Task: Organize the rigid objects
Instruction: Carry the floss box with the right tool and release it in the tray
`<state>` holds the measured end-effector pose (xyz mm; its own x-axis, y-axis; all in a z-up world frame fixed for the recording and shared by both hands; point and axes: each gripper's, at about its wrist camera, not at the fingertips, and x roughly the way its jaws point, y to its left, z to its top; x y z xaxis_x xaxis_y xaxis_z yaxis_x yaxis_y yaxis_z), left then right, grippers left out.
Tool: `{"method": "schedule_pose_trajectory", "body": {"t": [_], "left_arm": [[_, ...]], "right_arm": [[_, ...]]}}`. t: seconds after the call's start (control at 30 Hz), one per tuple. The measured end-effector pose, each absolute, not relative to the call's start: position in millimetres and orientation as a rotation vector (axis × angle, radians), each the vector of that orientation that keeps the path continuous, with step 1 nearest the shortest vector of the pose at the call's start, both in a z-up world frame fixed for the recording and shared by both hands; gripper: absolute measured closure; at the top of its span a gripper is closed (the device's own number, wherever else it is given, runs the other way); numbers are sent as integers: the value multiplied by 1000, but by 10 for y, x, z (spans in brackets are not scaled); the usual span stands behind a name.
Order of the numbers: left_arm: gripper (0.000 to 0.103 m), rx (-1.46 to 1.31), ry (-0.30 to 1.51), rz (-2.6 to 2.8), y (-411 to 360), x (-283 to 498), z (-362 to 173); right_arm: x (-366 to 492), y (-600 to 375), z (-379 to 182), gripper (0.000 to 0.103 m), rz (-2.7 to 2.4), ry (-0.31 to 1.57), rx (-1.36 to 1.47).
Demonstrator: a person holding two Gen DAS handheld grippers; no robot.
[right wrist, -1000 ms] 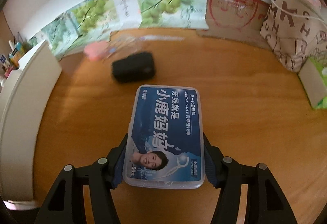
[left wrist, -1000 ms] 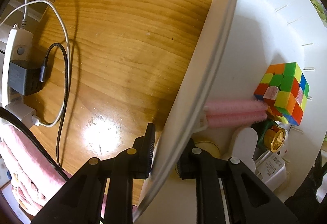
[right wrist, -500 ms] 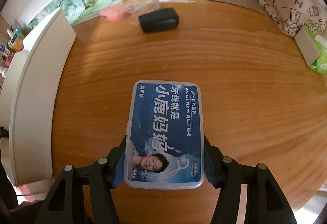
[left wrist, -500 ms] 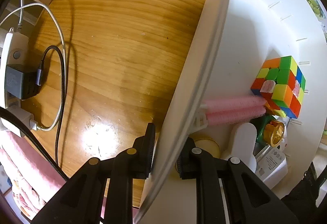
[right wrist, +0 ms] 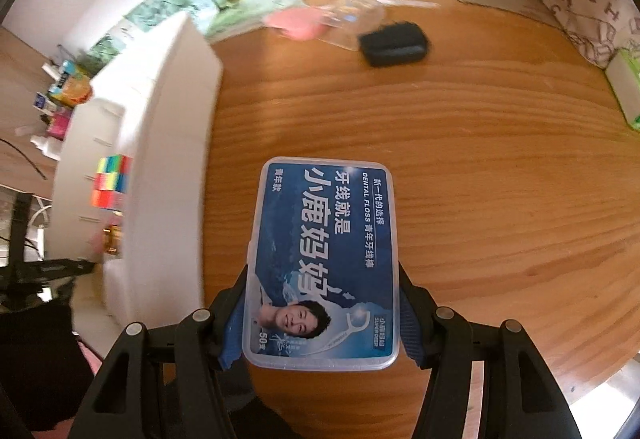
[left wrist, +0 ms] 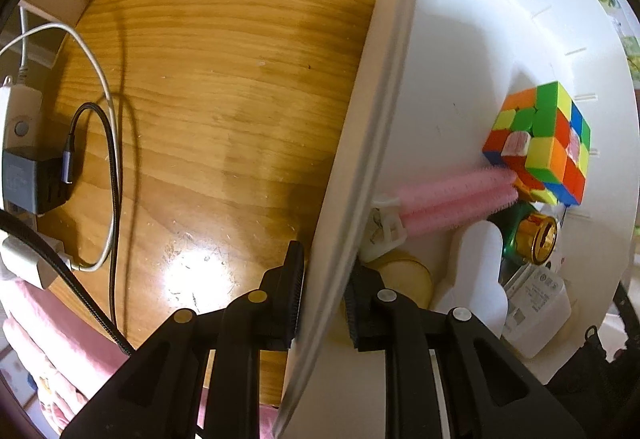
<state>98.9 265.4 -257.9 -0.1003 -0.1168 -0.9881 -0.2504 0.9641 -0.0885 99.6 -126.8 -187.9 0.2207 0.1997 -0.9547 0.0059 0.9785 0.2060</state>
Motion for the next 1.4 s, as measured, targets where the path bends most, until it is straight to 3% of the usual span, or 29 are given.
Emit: {"method": "schedule_pose_trajectory", "body": {"t": [0.47,1.27,1.4], "left_arm": [[83,-198,1707,22,2544,1037,-2618],[82,-245,1607,124,2524,700,-2555],[81,-258,1598,150,2529,630,-2528]], "right_arm": [[1026,-572,-1331,41,249,1205,130],[1002,625,-1279,40,593,1158,-81],[1001,629,-1228,30,626,1114,-72]]}}
